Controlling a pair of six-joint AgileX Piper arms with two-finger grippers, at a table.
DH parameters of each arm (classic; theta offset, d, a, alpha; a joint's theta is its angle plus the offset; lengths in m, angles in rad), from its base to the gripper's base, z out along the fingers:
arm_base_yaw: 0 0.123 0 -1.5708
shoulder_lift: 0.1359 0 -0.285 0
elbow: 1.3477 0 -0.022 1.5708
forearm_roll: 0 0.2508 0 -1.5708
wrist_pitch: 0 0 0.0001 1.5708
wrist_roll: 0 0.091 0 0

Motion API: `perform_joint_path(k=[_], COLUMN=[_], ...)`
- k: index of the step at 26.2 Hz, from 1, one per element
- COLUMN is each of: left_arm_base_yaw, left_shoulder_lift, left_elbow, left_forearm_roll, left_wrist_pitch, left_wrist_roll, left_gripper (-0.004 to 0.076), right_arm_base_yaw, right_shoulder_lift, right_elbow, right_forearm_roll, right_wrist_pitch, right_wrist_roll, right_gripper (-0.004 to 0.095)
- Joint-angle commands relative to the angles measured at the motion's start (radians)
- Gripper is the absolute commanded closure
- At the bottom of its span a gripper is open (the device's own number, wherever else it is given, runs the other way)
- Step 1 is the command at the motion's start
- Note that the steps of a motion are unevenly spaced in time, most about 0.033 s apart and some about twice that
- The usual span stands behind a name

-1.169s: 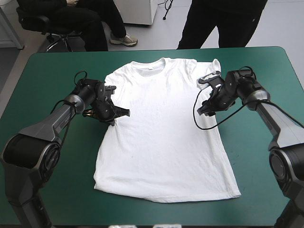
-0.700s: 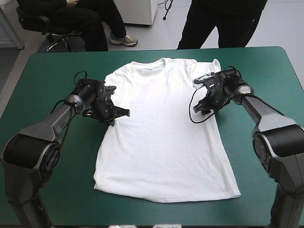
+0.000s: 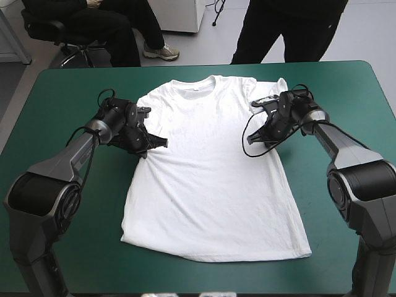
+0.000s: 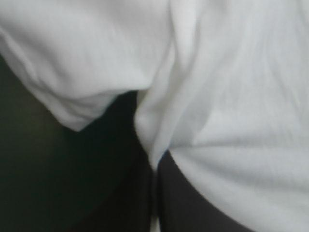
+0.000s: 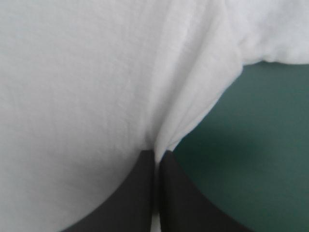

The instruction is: Fold the cloth

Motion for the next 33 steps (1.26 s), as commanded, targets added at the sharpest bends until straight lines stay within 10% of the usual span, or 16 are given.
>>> perform_joint_path(k=[1, 33], left_arm_base_yaw=[-0.002, -0.002], left_shoulder_lift=[-0.054, -0.667], left_elbow=[-0.100, -0.330], left_forearm_roll=[0.020, -0.031], left_wrist_pitch=[0.010, 0.044], left_wrist_roll=[-0.001, 0.074], left_gripper=[0.0741, 0.0741], right_arm_base_yaw=[-0.013, -0.013], right_shoulder_lift=[-0.034, -0.681], right_elbow=[-0.044, -0.304], right_forearm_roll=[0.013, 0.153], right_wrist_pitch=[0.020, 0.138], right_wrist_roll=[0.004, 0.011], right_gripper=[0.0925, 0.0925])
